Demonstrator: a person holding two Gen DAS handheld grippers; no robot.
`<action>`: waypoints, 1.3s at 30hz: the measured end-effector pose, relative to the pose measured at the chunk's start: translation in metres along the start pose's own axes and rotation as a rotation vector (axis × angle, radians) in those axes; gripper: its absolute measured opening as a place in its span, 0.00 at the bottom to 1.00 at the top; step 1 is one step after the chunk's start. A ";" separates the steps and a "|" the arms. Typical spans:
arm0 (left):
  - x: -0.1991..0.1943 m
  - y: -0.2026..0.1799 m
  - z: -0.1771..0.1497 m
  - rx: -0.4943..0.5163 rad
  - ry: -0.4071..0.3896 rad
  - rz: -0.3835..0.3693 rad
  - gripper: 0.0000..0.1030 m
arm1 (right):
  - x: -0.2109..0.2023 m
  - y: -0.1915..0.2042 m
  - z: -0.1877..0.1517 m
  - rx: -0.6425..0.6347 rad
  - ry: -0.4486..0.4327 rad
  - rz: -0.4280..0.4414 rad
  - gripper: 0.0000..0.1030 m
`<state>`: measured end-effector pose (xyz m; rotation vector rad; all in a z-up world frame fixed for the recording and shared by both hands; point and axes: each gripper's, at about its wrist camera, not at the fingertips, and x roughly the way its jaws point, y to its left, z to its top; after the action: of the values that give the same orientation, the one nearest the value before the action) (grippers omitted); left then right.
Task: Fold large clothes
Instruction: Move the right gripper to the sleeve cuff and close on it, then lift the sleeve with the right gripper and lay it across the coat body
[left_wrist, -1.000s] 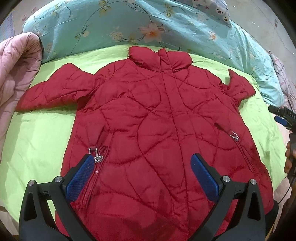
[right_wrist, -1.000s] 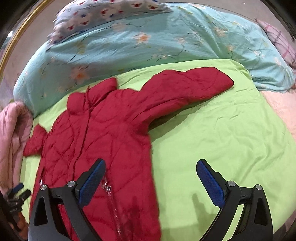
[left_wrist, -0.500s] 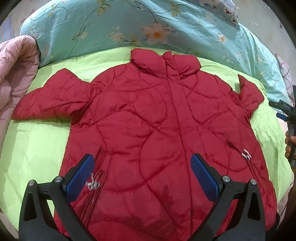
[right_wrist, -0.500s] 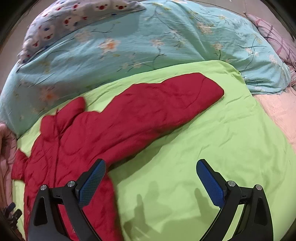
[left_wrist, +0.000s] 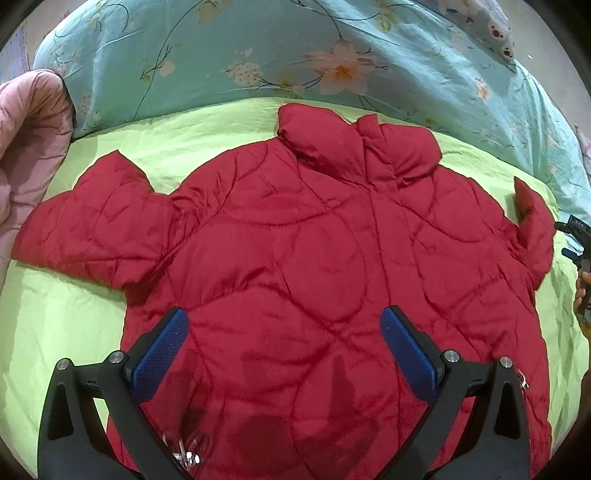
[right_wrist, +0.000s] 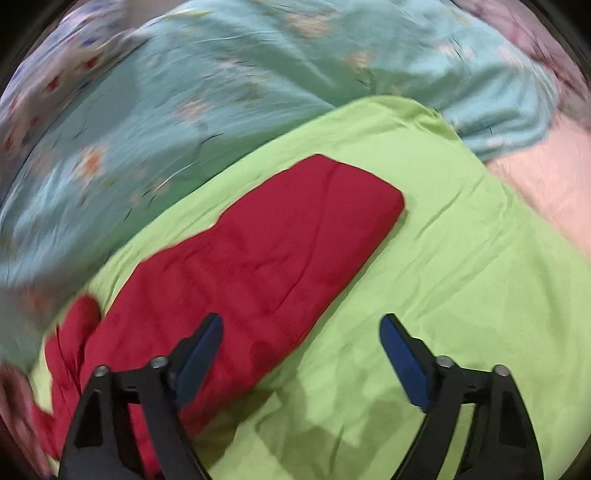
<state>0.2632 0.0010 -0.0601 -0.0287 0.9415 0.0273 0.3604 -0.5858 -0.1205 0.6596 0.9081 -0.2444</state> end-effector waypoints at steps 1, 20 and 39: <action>0.002 0.000 0.001 0.000 0.001 -0.002 1.00 | 0.007 -0.005 0.005 0.021 0.004 -0.010 0.77; 0.027 -0.006 -0.002 0.004 0.029 -0.014 1.00 | 0.049 -0.018 0.024 0.092 -0.025 0.129 0.12; -0.003 0.030 -0.004 -0.060 -0.002 -0.058 1.00 | -0.083 0.148 -0.040 -0.290 -0.114 0.453 0.08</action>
<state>0.2572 0.0312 -0.0598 -0.1111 0.9378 0.0023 0.3526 -0.4522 -0.0092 0.5571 0.6472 0.2492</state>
